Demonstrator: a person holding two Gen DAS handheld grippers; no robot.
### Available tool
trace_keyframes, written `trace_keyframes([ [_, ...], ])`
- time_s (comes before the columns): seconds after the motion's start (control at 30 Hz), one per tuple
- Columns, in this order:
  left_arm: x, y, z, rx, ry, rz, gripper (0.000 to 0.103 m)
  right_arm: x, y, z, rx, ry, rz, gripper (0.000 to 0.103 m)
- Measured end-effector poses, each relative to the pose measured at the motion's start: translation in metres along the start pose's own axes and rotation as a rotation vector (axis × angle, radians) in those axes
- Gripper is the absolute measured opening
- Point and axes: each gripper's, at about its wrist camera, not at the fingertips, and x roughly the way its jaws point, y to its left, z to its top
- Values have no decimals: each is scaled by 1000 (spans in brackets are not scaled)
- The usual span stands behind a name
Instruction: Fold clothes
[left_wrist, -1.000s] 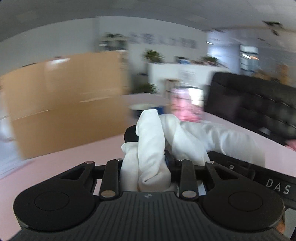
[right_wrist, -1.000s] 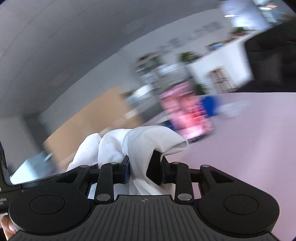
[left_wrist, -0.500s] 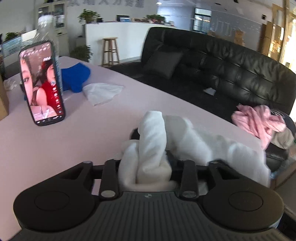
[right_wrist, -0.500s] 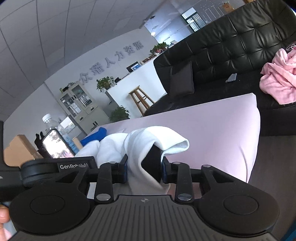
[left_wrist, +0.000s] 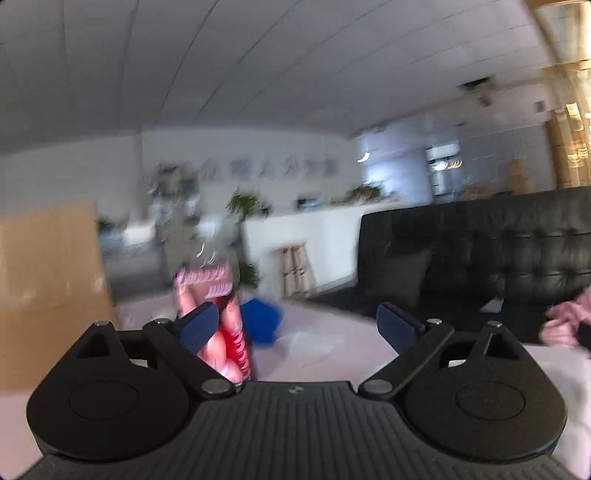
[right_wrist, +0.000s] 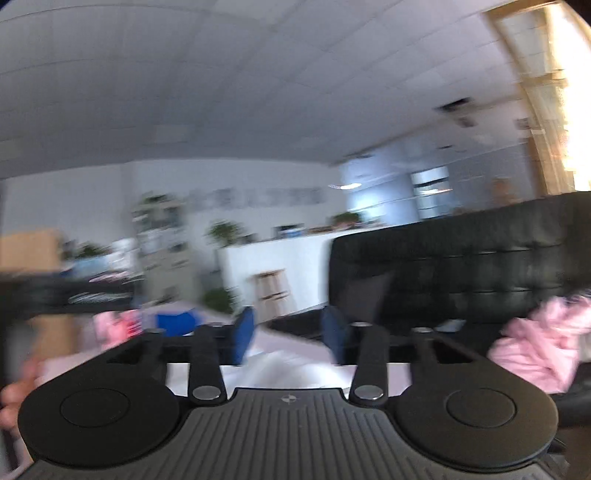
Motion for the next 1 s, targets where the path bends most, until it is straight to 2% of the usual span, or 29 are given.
trace_keyframes([
  [0.03, 7, -7, -3, -6, 102, -116, 89, 1, 3, -5, 12, 55, 35, 15],
  [0.1, 21, -16, -16, 0, 228, -221, 82, 4, 6, -14, 15, 128, 51, 9],
  [0.17, 32, -20, -30, 16, 292, -237, 82, 7, 6, -31, 10, 212, 35, 9],
  [0.23, 37, -19, -37, 20, 315, -253, 83, 6, 6, -42, 0, 235, 24, 9],
  [0.3, 45, -9, -38, -26, 359, -299, 83, 5, 11, -47, -17, 228, 19, 9],
  [0.47, 53, 4, -45, -92, 394, -341, 85, 12, 19, -57, -50, 217, -4, 9],
  [0.67, 58, -3, -46, -83, 393, -330, 86, 20, 22, -54, -72, 206, -22, 10],
  [0.83, 56, -2, -40, -88, 396, -325, 91, 19, 25, -54, -91, 219, -40, 12],
  [0.9, 55, 4, -38, -100, 408, -344, 91, 11, 34, -43, -119, 232, -42, 18],
  [0.93, 54, 12, -36, -115, 424, -359, 93, 11, 35, -40, -143, 239, -53, 31],
  [0.97, 52, 20, -34, -132, 443, -376, 94, 11, 35, -39, -156, 249, -68, 57],
  [1.0, 51, 28, -33, -149, 461, -392, 96, 9, 34, -37, -163, 262, -83, 71],
])
